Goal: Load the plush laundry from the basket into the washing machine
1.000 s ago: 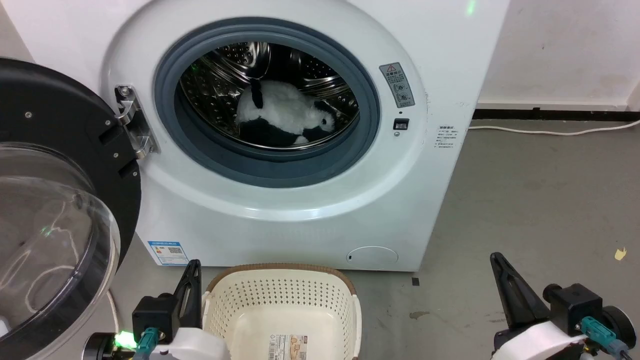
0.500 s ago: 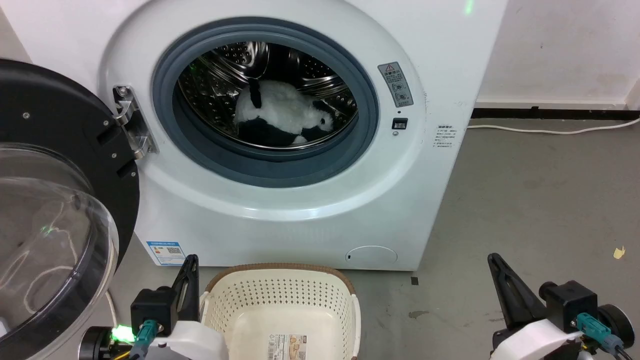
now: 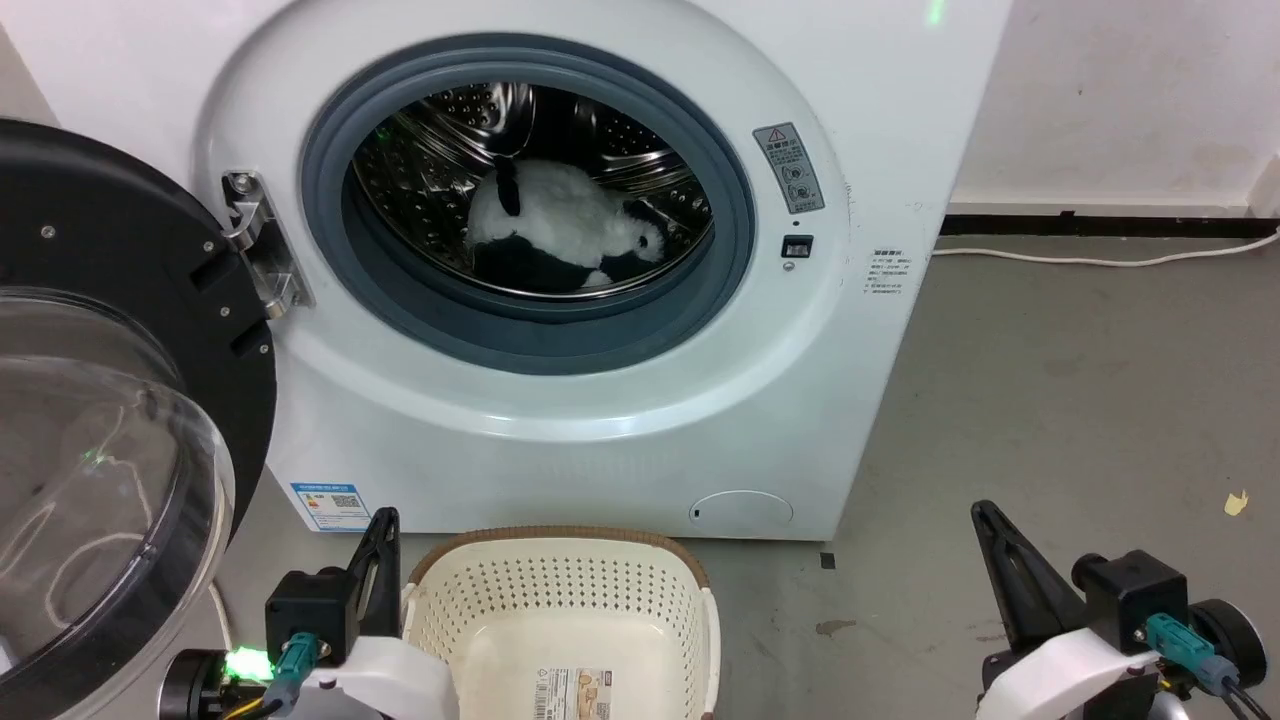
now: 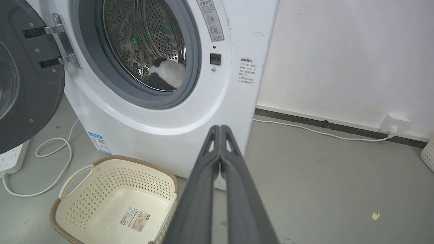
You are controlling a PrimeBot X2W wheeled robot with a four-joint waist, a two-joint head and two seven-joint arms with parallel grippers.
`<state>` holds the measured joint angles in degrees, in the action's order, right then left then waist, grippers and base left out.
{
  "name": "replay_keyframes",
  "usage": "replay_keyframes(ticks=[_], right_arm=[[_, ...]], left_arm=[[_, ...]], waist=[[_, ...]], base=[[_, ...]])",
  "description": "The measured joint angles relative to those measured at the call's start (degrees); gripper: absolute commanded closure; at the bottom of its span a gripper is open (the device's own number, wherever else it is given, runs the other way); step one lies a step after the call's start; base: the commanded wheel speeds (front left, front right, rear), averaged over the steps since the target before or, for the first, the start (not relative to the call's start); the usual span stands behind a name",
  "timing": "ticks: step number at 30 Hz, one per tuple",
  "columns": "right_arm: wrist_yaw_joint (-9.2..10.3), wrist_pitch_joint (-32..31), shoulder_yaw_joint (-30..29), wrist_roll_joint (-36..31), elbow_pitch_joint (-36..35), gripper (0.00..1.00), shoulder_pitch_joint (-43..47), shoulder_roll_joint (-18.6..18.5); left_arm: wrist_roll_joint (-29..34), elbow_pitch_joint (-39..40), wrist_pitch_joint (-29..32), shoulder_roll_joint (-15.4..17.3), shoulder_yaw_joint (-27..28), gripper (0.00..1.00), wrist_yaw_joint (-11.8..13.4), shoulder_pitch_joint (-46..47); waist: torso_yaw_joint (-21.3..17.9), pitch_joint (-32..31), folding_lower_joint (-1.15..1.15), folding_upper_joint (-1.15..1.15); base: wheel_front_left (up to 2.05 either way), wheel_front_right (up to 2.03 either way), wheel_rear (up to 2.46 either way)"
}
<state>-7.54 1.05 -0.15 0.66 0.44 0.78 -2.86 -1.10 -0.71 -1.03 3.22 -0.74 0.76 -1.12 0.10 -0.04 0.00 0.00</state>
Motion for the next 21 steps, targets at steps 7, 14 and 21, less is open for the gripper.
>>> replay_keyframes(ticks=[7,14,21], right_arm=[[0.00,-0.8,0.1,-0.2,-0.1,1.00,-0.1,0.0],[0.00,-1.0,0.2,-0.2,-0.2,1.00,-0.1,0.0],[0.00,-1.0,0.2,-0.2,-0.2,1.00,-0.1,0.0]], left_arm=[[0.5,0.3,0.7,-0.2,0.4,1.00,-0.4,0.1],[1.0,0.4,1.0,-0.3,0.7,1.00,-0.5,0.2],[1.0,0.4,1.0,-0.3,0.7,1.00,-0.5,0.2]], waist=[[-0.1,0.0,0.00,0.00],[-0.1,0.0,0.00,0.00],[-0.1,0.0,0.00,0.00]], base=[[0.00,0.00,0.00],[0.00,0.00,0.00],[0.00,0.00,0.00]])
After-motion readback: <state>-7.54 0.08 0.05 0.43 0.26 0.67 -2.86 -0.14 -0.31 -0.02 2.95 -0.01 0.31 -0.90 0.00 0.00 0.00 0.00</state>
